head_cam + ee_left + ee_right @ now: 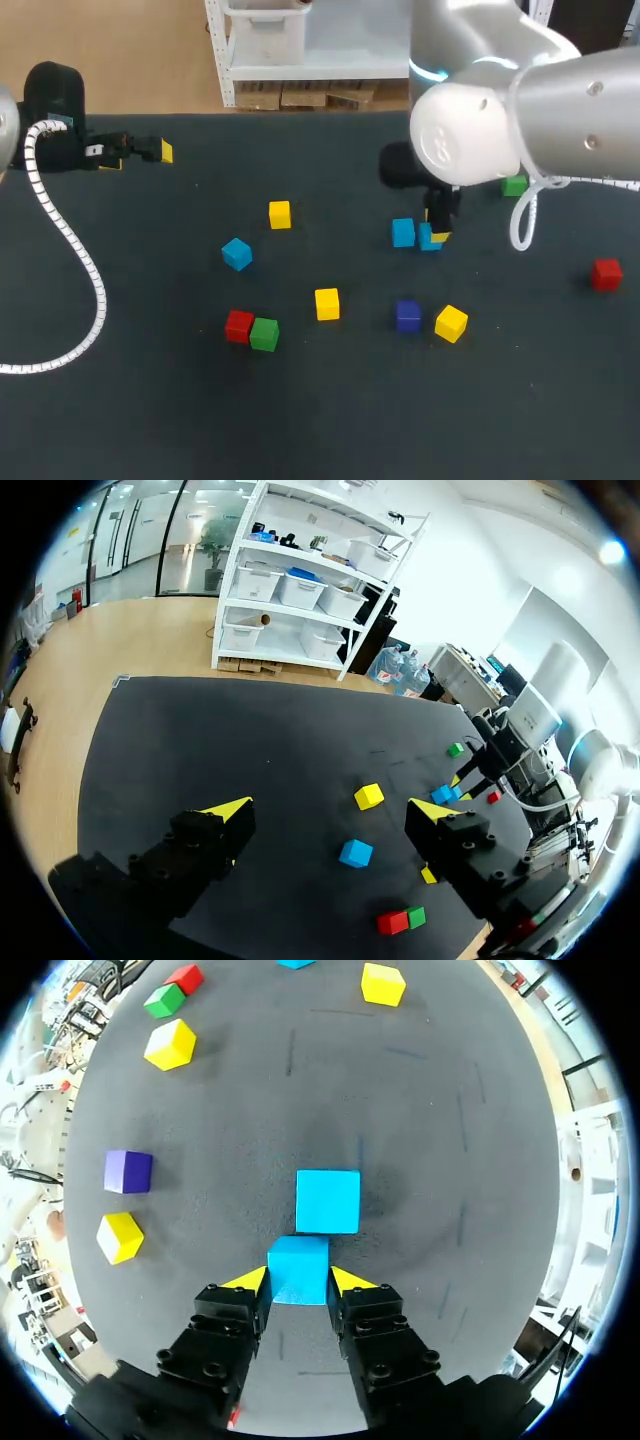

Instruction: Place the blue cubes, place green cubes on the blue cubes, place the yellow cubes on the green cubes, then place the red cubes on the yellow cubes, and place purple cube on the red cubes.

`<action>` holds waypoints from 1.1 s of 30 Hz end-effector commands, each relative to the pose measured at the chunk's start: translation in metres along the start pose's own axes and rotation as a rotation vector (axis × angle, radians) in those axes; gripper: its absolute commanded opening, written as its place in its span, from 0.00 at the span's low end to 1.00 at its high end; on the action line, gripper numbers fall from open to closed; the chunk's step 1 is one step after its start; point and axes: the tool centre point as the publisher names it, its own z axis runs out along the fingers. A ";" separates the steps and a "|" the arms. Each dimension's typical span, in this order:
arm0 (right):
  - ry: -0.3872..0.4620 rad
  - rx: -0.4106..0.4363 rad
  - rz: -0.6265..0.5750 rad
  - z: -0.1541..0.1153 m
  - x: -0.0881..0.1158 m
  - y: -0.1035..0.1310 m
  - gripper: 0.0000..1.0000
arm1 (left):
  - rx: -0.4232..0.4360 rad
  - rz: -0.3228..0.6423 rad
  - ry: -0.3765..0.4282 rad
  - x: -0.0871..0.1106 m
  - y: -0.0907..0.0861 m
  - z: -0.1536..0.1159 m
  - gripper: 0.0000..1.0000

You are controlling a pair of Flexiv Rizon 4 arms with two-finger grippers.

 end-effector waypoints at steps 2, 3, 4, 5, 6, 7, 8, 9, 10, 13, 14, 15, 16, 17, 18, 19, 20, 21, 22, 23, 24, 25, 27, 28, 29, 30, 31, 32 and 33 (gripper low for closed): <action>0.001 0.004 -0.003 0.002 -0.001 -0.001 0.00 | 0.012 0.002 -0.006 0.001 0.002 0.000 1.00; 0.002 0.004 -0.003 0.002 -0.002 -0.002 0.00 | 0.012 0.002 -0.006 0.001 0.002 0.000 1.00; 0.003 0.005 -0.004 0.002 -0.002 -0.003 0.00 | 0.012 0.002 -0.006 0.001 0.002 0.000 1.00; 0.003 0.006 -0.004 0.002 -0.002 -0.004 0.00 | 0.012 0.002 -0.006 0.001 0.002 0.000 1.00; 0.003 0.008 -0.003 0.001 -0.002 -0.005 0.00 | 0.012 0.002 -0.006 0.001 0.002 0.000 1.00; 0.003 0.010 -0.002 0.001 -0.002 -0.006 0.00 | 0.012 0.002 -0.006 0.001 0.002 0.000 1.00; 0.002 0.011 -0.002 0.000 -0.002 -0.007 0.00 | 0.012 0.002 -0.006 0.001 0.002 0.000 1.00; 0.003 0.015 -0.002 0.000 -0.002 -0.008 0.00 | 0.012 0.002 -0.006 0.001 0.002 0.000 1.00; 0.003 0.017 -0.002 0.000 -0.002 -0.009 0.00 | 0.012 0.002 -0.006 0.001 0.002 0.000 1.00; 0.007 0.027 -0.004 0.001 -0.002 -0.014 0.00 | 0.012 0.002 -0.006 0.001 0.002 0.000 1.00; 0.008 0.029 -0.002 0.001 -0.002 -0.016 0.00 | 0.012 0.002 -0.006 0.001 0.002 0.000 1.00; 0.009 0.029 -0.002 0.001 -0.002 -0.017 0.00 | 0.012 0.002 -0.006 0.001 0.002 0.000 1.00; 0.011 0.030 -0.001 0.001 -0.002 -0.017 0.00 | 0.012 0.002 -0.006 0.001 0.002 0.000 1.00; 0.011 0.030 -0.001 0.001 -0.002 -0.017 0.00 | 0.012 0.002 -0.006 0.001 0.002 0.000 1.00; 0.011 0.029 -0.001 0.001 -0.002 -0.018 0.00 | 0.012 0.002 -0.006 0.001 0.002 0.000 1.00; 0.011 0.029 -0.001 0.000 -0.002 -0.017 0.00 | 0.012 0.002 -0.006 0.001 0.002 0.000 1.00; 0.010 0.028 -0.002 0.001 -0.003 -0.017 0.00 | 0.012 0.002 -0.006 0.001 0.002 0.000 1.00; 0.010 0.027 -0.002 0.001 -0.003 -0.017 0.00 | 0.012 0.002 -0.006 0.001 0.002 0.000 1.00; 0.011 0.026 -0.003 0.001 -0.003 -0.017 0.00 | 0.012 0.002 -0.006 0.001 0.002 0.000 1.00; 0.012 0.027 -0.003 0.002 -0.003 -0.017 0.00 | 0.012 0.002 -0.006 0.001 0.002 0.000 1.00; 0.012 0.027 -0.002 0.002 -0.003 -0.017 0.08 | 0.012 0.002 -0.006 0.001 0.002 0.000 1.00; 0.014 0.026 -0.002 0.003 -0.003 -0.017 0.15 | 0.012 0.002 -0.006 0.001 0.002 0.000 1.00; 0.017 0.028 -0.002 0.004 -0.003 -0.017 0.30 | 0.012 0.002 -0.006 0.001 0.002 0.000 1.00; 0.022 0.028 -0.004 0.004 -0.003 -0.017 0.31 | 0.012 0.002 -0.006 0.001 0.002 0.000 1.00; 0.025 0.028 -0.007 0.004 -0.002 -0.017 0.31 | 0.012 0.002 -0.006 0.001 0.002 0.000 1.00; 0.028 0.030 -0.006 0.005 -0.002 -0.018 0.36 | 0.012 0.002 -0.006 0.001 0.002 0.000 1.00; 0.030 0.030 -0.005 0.005 -0.002 -0.018 0.42 | 0.012 0.002 -0.006 0.001 0.002 0.000 1.00; 0.031 0.031 -0.004 0.005 -0.001 -0.019 0.49 | 0.012 0.002 -0.006 0.001 0.002 0.000 1.00; 0.032 0.032 0.001 0.006 0.000 -0.019 0.98 | 0.012 0.002 -0.006 0.001 0.002 0.000 1.00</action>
